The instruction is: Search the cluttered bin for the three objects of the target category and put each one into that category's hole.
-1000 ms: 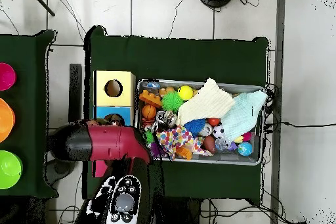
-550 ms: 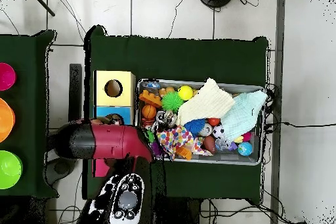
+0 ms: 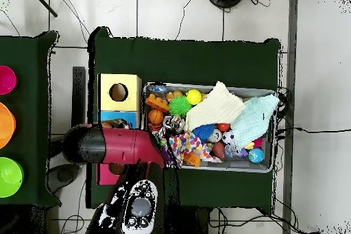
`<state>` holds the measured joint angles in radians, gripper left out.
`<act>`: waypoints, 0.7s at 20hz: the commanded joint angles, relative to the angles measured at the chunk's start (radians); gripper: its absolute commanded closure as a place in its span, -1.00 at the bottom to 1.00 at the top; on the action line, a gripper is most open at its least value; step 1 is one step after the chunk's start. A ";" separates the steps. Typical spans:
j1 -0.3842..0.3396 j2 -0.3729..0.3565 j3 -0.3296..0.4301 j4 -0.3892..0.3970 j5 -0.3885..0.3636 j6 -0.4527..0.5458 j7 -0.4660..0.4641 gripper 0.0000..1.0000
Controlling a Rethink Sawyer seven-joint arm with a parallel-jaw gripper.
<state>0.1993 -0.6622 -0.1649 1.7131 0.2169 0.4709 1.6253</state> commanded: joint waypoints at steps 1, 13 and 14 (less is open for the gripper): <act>-0.027 0.026 0.049 0.100 0.037 -0.030 0.236 1.00; 0.011 0.002 0.000 0.085 0.043 0.032 0.272 -1.00; 0.016 0.004 -0.008 0.080 0.041 0.036 0.274 -1.00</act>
<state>0.2138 -0.6668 -0.1745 1.7145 0.2208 0.4711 1.6253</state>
